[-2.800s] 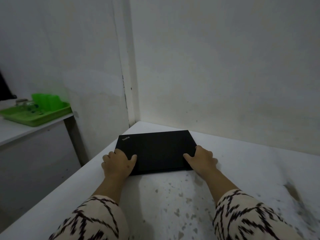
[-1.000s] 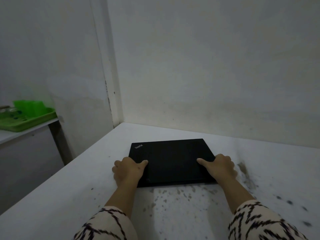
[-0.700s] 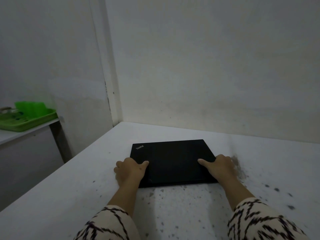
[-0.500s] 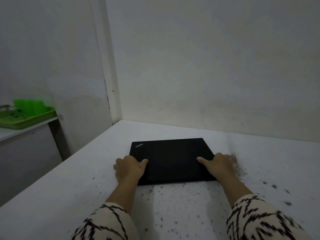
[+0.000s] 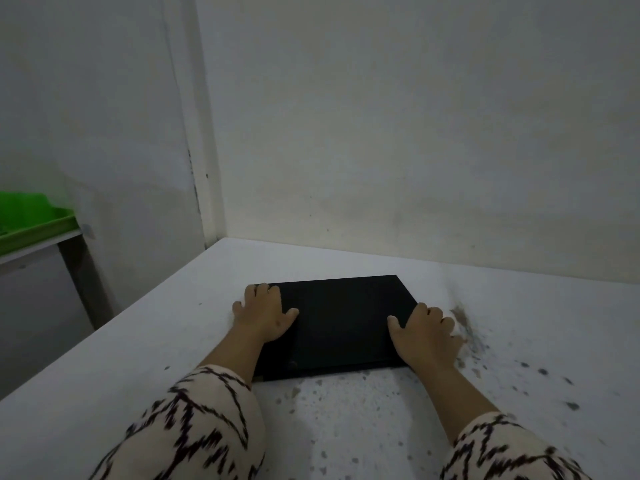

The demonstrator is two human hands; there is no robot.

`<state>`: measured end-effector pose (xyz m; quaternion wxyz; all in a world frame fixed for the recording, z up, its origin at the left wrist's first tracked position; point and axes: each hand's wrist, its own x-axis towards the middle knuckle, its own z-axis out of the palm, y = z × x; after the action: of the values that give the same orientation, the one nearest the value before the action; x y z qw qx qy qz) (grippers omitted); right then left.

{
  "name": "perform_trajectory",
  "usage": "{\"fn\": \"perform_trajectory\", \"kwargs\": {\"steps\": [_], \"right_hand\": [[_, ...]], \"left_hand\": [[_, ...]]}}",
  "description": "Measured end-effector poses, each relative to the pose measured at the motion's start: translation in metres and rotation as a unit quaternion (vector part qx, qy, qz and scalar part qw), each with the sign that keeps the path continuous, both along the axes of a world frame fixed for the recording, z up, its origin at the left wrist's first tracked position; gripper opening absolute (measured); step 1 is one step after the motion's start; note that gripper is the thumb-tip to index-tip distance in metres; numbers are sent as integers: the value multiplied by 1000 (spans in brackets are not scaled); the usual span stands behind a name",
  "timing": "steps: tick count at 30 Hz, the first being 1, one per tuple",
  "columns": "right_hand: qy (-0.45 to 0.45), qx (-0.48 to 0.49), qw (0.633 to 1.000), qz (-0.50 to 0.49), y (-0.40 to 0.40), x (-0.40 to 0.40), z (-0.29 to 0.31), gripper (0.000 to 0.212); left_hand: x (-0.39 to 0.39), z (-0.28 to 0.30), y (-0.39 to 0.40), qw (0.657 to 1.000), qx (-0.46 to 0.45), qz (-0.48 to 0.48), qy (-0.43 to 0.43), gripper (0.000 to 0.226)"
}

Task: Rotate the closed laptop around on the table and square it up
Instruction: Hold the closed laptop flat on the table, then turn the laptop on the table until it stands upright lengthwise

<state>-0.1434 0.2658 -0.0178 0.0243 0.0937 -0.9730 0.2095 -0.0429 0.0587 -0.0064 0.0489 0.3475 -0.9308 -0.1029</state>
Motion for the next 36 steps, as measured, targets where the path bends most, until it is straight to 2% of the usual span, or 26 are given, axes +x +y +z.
{"fn": "perform_trajectory", "kwargs": {"steps": [9, 17, 27, 33, 36], "right_hand": [[22, -43, 999, -17, 0, -1, -1, 45], [42, -82, 996, -17, -3, -11, -2, 42], [74, -80, 994, 26, -10, -33, -4, 41], [86, -70, 993, 29, -11, -24, -1, 33], [71, -70, 991, 89, -18, -2, 5, 45]], "left_hand": [[-20, 1, -44, 996, 83, -30, -9, 68], [-19, -1, -47, 999, 38, -30, -21, 64], [9, -5, -38, 1000, 24, 7, -19, 66], [19, -6, -31, 998, 55, 0, 25, 64], [20, -7, -31, 996, 81, -3, 44, 62]]}}
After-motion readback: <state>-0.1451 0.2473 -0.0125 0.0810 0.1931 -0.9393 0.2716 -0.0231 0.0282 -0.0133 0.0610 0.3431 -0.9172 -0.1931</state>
